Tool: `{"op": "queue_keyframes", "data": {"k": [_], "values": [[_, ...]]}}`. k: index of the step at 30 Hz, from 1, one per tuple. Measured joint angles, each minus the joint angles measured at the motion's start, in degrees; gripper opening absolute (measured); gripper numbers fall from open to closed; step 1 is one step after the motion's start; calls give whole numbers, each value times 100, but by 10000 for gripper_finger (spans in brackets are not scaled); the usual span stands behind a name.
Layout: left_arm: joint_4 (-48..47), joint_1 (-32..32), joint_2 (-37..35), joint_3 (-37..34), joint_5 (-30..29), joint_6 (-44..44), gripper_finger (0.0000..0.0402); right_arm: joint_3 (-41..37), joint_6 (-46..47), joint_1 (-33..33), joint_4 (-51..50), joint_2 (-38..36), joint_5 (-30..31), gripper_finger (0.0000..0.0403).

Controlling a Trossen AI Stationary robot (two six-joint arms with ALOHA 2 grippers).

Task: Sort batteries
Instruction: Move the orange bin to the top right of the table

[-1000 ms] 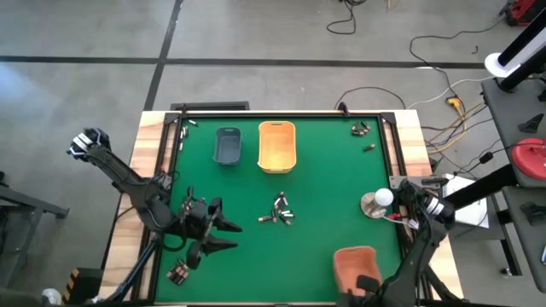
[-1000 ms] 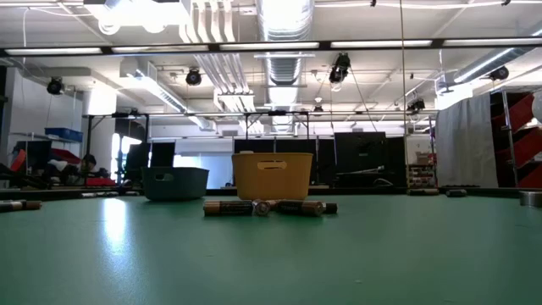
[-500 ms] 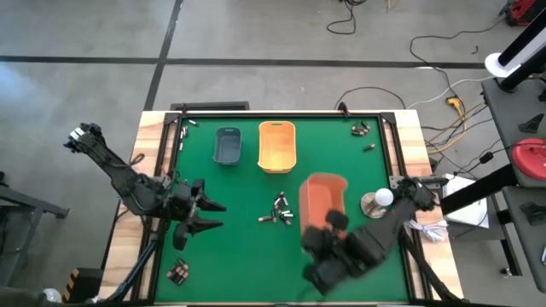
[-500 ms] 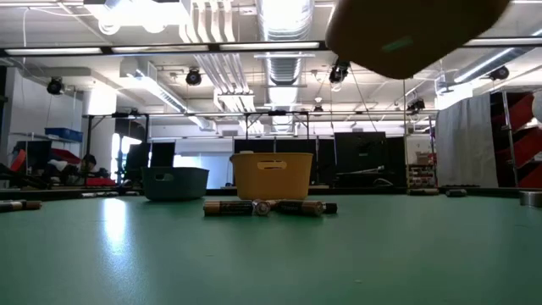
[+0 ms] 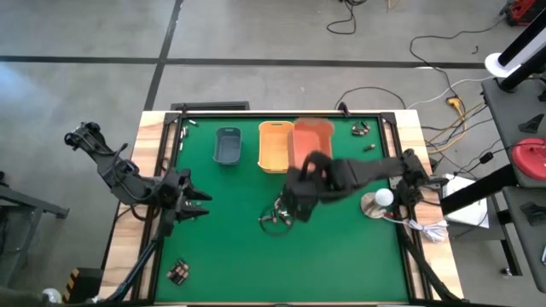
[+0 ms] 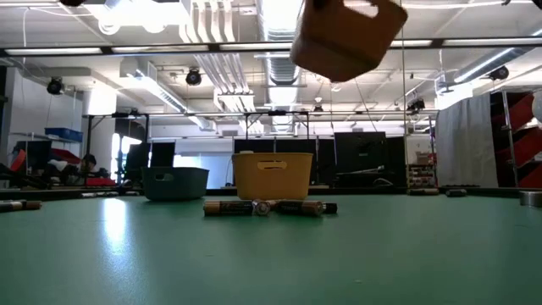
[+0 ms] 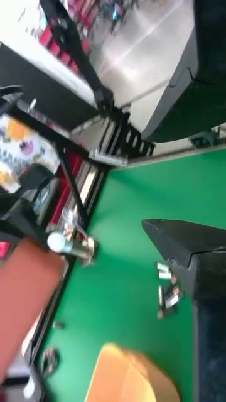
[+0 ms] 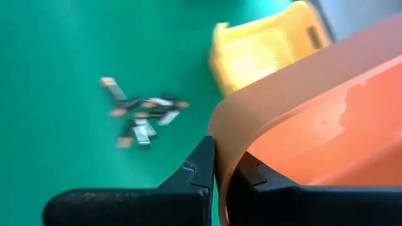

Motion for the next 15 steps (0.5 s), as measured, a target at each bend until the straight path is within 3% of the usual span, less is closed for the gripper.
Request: {"op": "queue_keyframes", "data": {"k": [6,8,12,15], "values": [[-160,16,-125,0,-1155,243,191,-1210,-1456,-1200,177,-471,70,12],[-155,99,-219,0,-1225,234,191,-1806,-1854,-1535,500,-664,-67,12],[-148,434,-481,69,-1309,317,191,-3122,-2341,-2180,1402,-1065,-979,12],[-151,820,-657,177,-1314,648,191,-3944,-2609,-2546,2158,-1217,-1184,12]]}}
